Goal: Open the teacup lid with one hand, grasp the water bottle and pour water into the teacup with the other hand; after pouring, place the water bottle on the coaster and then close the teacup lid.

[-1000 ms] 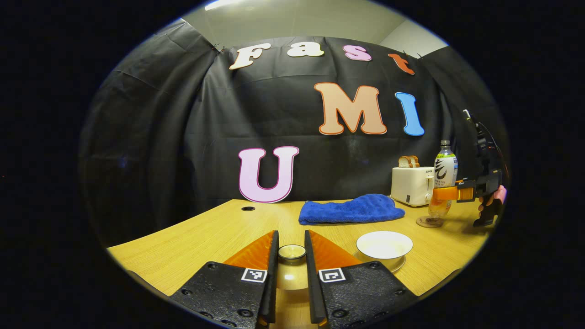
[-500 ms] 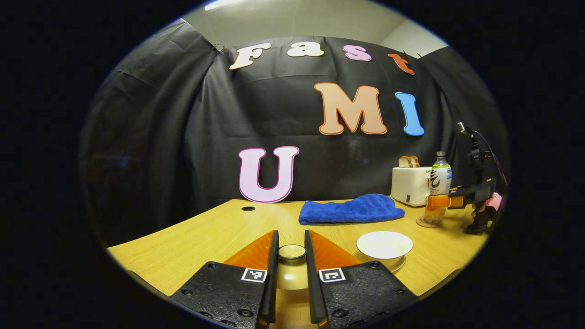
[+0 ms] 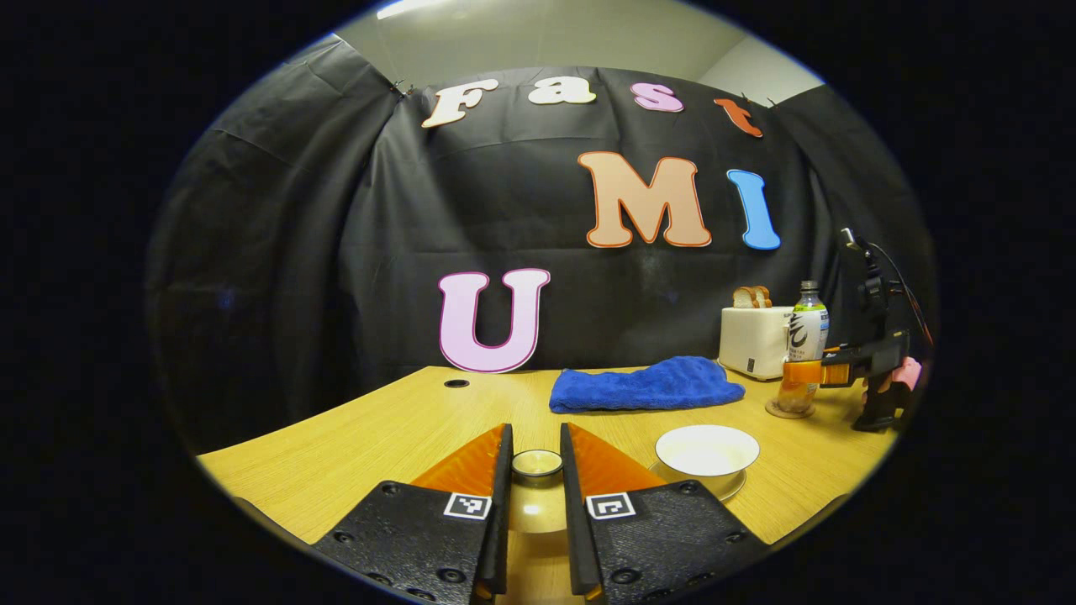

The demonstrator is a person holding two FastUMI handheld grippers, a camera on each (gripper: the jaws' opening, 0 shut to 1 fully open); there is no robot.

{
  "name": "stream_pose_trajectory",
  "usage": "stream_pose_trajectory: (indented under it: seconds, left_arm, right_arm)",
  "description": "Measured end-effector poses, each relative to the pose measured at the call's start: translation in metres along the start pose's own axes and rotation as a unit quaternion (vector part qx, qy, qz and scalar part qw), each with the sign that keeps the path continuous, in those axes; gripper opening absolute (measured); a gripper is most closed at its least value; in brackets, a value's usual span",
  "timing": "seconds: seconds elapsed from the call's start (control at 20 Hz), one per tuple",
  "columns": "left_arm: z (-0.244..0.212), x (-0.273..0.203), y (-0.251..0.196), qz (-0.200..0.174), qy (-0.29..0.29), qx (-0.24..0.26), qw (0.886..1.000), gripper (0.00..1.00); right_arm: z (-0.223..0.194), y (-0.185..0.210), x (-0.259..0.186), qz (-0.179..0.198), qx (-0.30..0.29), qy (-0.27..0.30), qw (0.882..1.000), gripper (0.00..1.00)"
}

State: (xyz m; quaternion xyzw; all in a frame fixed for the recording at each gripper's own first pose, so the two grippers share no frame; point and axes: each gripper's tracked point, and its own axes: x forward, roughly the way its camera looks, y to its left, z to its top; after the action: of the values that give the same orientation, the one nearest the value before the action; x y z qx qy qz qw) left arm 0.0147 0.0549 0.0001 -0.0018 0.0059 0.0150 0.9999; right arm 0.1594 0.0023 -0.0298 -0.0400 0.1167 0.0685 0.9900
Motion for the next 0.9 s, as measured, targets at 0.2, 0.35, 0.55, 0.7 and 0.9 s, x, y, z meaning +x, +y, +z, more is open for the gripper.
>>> stream_pose_trajectory:
  seconds: [0.2, 0.35, 0.55, 0.7, 0.9]
  left_arm:
    - [0.0, 0.0, 0.0, 0.0, 0.0, 0.0, 1.0, 0.27]
    - [0.001, 0.0, -0.001, 0.0, 0.0, 0.0, 1.0, 0.27]
    - [0.001, 0.0, 0.0, 0.0, 0.0, 0.0, 1.0, 0.27]
    - [0.001, 0.0, 0.0, 0.0, 0.0, 0.0, 1.0, 0.27]
    - [0.0, 0.0, 0.0, 0.0, 0.0, 0.0, 1.0, 0.27]
  right_arm:
    - [-0.003, 0.003, -0.001, 0.005, -0.002, 0.003, 1.0, 0.85]
    - [-0.004, 0.002, -0.001, 0.005, -0.006, 0.002, 1.0, 0.88]
    - [-0.005, 0.001, -0.005, 0.006, -0.002, 0.001, 1.0, 0.88]
    - [-0.004, -0.002, -0.008, 0.003, 0.0, -0.004, 1.0, 0.92]
    - [-0.003, -0.004, -0.019, 0.003, 0.0, -0.013, 1.0, 0.89]
